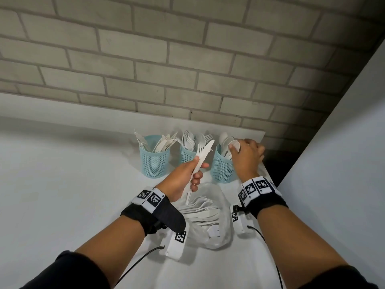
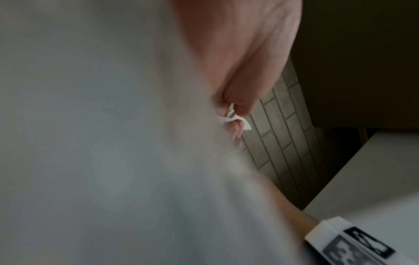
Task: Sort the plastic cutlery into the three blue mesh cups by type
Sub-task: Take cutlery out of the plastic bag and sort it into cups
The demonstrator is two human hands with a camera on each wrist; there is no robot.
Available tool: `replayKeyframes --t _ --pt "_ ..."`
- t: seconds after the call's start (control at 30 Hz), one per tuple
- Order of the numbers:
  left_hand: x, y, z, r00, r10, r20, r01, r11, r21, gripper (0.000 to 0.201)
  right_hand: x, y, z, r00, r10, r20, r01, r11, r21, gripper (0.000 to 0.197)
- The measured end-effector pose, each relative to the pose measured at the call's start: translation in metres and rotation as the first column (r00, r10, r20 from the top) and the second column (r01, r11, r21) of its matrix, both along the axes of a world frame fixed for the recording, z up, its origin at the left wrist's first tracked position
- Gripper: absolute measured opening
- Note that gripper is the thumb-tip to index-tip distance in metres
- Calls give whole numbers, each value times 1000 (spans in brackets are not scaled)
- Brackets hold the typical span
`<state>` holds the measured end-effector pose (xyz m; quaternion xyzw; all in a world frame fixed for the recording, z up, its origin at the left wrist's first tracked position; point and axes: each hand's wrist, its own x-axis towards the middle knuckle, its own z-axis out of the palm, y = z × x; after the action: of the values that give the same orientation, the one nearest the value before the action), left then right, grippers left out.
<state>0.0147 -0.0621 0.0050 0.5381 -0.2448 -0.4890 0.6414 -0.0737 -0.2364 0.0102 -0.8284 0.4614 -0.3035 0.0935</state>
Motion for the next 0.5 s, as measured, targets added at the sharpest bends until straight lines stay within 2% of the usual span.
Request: replayKeyframes --t 0.07,0.13,0.23,0.3,0.33,0.43,0.5 --pt "1 0 1 999 3 -47 -3 1000 -15 35 0 0 1 999 8 -35 -8 1000 17 37" --pt "1 2 0 1000 7 -29 -8 999 -40 30 0 1 5 1000 22 -21 -21 999 48 37" --pt "1 4 -1 1000 24 -14 -25 996 -91 24 2 7 16 987 51 155 -51 999 -6 36" --pt "1 5 -2 999 49 -6 -50 994 -100 22 3 16 23 936 166 311 -123 981 -153 32" --pt "1 6 -2 998 63 -3 -63 993 -100 20 4 21 27 889 252 384 -196 964 -178 29" --pt "1 7 -2 996 87 -13 -88 990 -108 16 8 40 38 775 408 482 -465 885 -3 21" --pt "0 8 -2 995 95 -21 -97 989 -108 16 11 47 40 775 468 424 -586 783 208 26"
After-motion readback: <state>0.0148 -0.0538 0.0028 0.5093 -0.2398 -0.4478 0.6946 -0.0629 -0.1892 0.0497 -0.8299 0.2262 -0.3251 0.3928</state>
